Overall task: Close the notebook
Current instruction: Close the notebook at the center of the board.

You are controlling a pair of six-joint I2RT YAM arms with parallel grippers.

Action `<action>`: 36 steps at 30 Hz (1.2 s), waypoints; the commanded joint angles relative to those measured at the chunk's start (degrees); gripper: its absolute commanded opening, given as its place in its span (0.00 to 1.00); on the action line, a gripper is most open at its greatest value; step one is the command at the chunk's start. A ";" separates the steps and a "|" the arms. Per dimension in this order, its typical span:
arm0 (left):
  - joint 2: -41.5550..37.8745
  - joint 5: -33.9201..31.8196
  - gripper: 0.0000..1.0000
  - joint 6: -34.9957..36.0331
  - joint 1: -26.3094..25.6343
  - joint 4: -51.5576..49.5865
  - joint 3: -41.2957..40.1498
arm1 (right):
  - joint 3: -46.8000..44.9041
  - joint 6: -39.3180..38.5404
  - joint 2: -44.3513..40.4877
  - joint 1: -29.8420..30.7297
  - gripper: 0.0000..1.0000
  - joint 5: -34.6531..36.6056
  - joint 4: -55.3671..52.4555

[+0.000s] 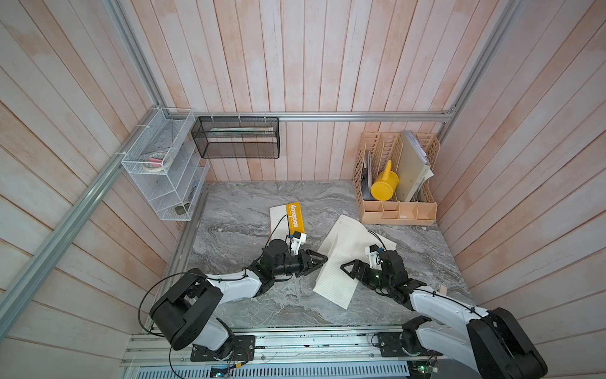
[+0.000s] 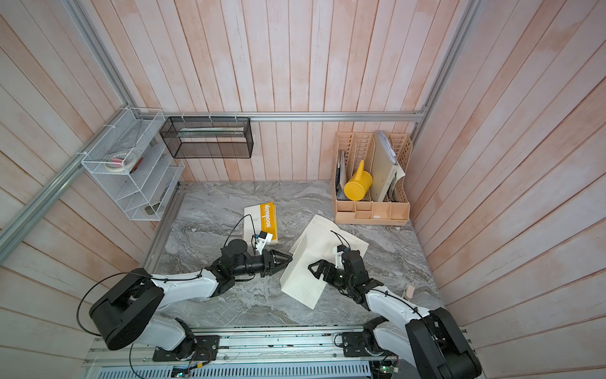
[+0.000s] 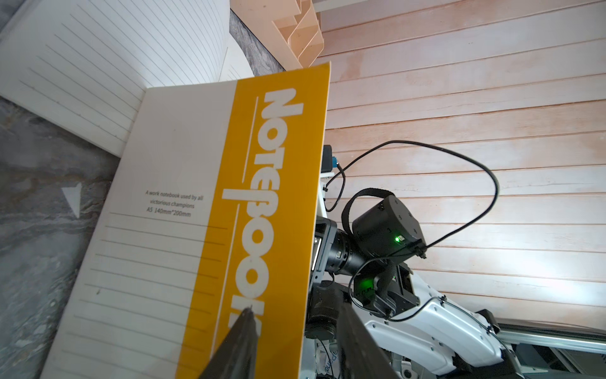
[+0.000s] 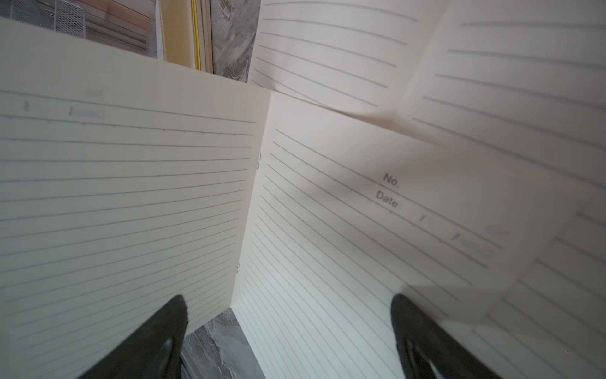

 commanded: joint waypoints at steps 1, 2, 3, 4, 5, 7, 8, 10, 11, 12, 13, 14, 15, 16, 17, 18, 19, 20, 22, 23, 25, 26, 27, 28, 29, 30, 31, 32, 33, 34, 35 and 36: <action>3.44 1.71 0.44 -2.45 -0.31 7.76 0.52 | 1.02 -0.84 -1.87 0.32 0.98 0.64 -2.32; 4.53 2.10 0.44 -3.41 -0.30 10.07 0.30 | 1.18 -0.93 -2.49 0.31 0.98 0.99 -2.96; 5.70 2.39 0.44 -4.10 -0.45 11.90 0.28 | 1.27 -1.05 -3.10 0.30 0.98 1.31 -3.60; 6.60 2.53 0.44 -4.54 -0.45 12.85 0.21 | 1.40 -1.15 -3.58 0.23 0.98 1.50 -3.89; 7.56 2.62 0.44 -4.97 -0.56 14.10 0.23 | 1.34 -1.09 -4.01 0.24 0.98 1.64 -4.07; 9.22 2.79 0.44 -5.68 -0.62 16.20 0.26 | 1.38 -1.04 -4.42 0.22 0.98 1.79 -4.35; 9.87 2.86 0.44 -6.15 -0.83 17.36 0.24 | 1.53 -1.05 -4.55 0.23 0.98 1.77 -4.54; 10.94 2.96 0.44 -6.69 -1.01 18.88 0.16 | 1.62 -1.06 -4.84 0.22 0.98 1.85 -4.94; 11.40 2.93 0.44 -6.88 -1.18 19.60 0.13 | 1.66 -1.08 -5.03 0.27 0.98 2.02 -5.03; 11.94 2.97 0.44 -6.96 -1.24 20.18 0.16 | 1.67 -1.08 -5.08 0.29 0.98 2.02 -5.04; 12.59 3.03 0.44 -7.29 -1.24 20.80 0.19 | 1.65 -1.11 -5.17 0.28 0.98 2.12 -5.18; 13.24 3.22 0.44 -7.66 -1.43 21.71 0.30 | 1.63 -1.06 -5.30 0.26 0.98 2.20 -5.35; 14.03 3.44 0.44 -8.11 -1.59 22.93 0.48 | 1.67 -1.10 -5.39 0.23 0.98 2.20 -5.41; 14.72 3.58 0.44 -8.47 -1.75 23.78 0.59 | 1.71 -1.06 -5.45 0.25 0.98 2.28 -5.46; 15.44 3.67 0.44 -9.05 -1.85 24.83 0.73 | 1.79 -1.07 -5.65 0.29 0.98 2.36 -5.65; 16.22 3.72 0.44 -9.60 -1.95 26.18 0.83 | 1.89 -1.07 -5.88 0.27 0.98 2.46 -5.80; 16.98 3.83 0.44 -10.03 -2.13 27.20 0.94 | 2.01 -1.06 -6.04 0.23 0.98 2.51 -5.98; 17.69 4.00 0.44 -10.41 -2.24 28.05 1.15 | 2.31 -1.23 -6.25 0.23 0.98 2.56 -6.46; 18.84 4.16 0.45 -11.04 -2.52 29.66 1.42 | 3.00 -1.56 -6.81 0.26 0.98 2.81 -7.50; 19.33 4.19 0.45 -11.10 -2.60 29.93 1.61 | 3.30 -1.72 -7.12 0.24 0.98 2.93 -8.15; 20.01 4.20 0.46 -11.07 -2.77 30.13 1.86 | 4.06 -1.58 -8.01 0.15 0.98 2.79 -9.25; 20.28 4.13 0.46 -10.93 -2.88 30.11 1.87 | 4.55 -1.36 -8.84 0.06 0.98 2.54 -9.70; 20.54 4.20 0.46 -10.89 -2.89 30.17 1.87 | 5.08 -1.27 -9.48 0.07 0.98 2.64 -10.31; 20.81 4.20 0.46 -10.87 -2.95 30.40 1.82 | 5.79 -1.17 -10.64 0.05 0.98 2.89 -11.21; 21.15 4.26 0.46 -10.91 -2.91 30.53 1.87 | 6.66 -1.31 -11.71 0.05 0.98 3.34 -12.47; 21.33 4.29 0.46 -10.98 -2.95 30.82 1.76 | 7.47 -1.68 -12.65 0.05 0.98 3.89 -13.55; 21.68 4.28 0.46 -11.05 -3.04 31.11 1.70 | 8.39 -1.96 -13.62 0.05 0.98 4.50 -14.96; 22.03 4.24 0.46 -11.02 -3.06 31.15 1.86 | 9.08 -2.17 -14.48 0.05 0.98 5.13 -16.08; 22.34 4.24 0.46 -11.01 -3.10 31.34 1.94 | 9.76 -2.34 -15.19 0.10 0.98 5.49 -16.85; 22.73 4.37 0.46 -10.93 -3.21 31.42 2.04 | 10.47 -2.54 -15.86 0.00 0.98 5.80 -17.70; 23.16 4.44 0.46 -10.83 -3.30 31.42 2.15 | 10.99 -2.66 -16.31 0.02 0.98 5.98 -18.34; 23.58 4.37 0.46 -10.79 -3.37 31.51 2.28 | 11.45 -2.65 -16.61 0.00 0.98 5.98 -18.77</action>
